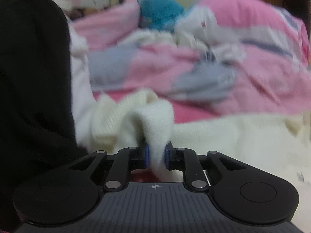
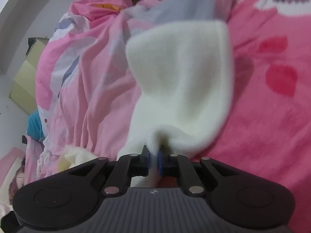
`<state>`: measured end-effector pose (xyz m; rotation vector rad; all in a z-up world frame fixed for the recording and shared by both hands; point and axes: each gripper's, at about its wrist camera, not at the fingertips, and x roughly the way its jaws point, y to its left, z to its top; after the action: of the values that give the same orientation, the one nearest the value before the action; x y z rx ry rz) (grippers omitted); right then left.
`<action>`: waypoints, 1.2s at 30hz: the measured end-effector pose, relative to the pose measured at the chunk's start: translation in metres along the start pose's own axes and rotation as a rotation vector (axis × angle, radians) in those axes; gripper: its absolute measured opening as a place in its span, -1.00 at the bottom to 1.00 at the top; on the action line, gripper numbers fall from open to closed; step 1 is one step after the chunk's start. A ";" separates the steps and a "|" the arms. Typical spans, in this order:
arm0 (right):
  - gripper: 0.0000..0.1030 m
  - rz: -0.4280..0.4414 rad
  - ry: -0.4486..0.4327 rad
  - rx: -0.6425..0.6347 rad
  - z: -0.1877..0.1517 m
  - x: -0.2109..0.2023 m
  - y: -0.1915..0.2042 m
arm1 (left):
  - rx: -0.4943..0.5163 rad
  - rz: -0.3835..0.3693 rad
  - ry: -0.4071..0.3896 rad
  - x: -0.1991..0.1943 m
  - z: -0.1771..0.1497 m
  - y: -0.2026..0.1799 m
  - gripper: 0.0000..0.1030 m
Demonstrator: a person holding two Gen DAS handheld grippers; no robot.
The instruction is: Fold clothes
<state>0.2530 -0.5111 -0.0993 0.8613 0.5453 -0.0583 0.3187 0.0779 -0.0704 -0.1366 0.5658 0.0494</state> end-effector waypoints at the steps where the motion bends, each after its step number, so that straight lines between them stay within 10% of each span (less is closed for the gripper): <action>1: -0.81 0.010 0.015 0.031 0.002 -0.004 -0.003 | -0.006 -0.012 0.029 -0.002 0.001 0.001 -0.62; 6: -0.06 0.036 0.056 0.168 0.006 -0.050 -0.016 | -0.084 -0.053 0.136 -0.037 0.014 0.008 -0.34; 19: -0.05 0.328 0.071 0.176 -0.078 -0.327 -0.009 | -0.131 -0.372 0.277 -0.238 -0.036 0.035 -0.09; 26: -0.05 0.172 0.308 -0.492 -0.205 -0.330 0.095 | 0.210 -0.500 0.186 -0.306 -0.131 0.004 -0.09; 32: -0.13 0.134 0.277 -1.279 -0.346 -0.303 0.172 | 0.571 -0.552 0.093 -0.330 -0.194 -0.035 -0.09; 36: -0.20 0.140 0.289 -1.517 -0.386 -0.289 0.181 | 0.636 -0.556 0.084 -0.324 -0.208 -0.040 -0.09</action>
<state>-0.1156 -0.1572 -0.0357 -0.5915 0.6124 0.5594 -0.0611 0.0061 -0.0656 0.3277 0.5867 -0.6754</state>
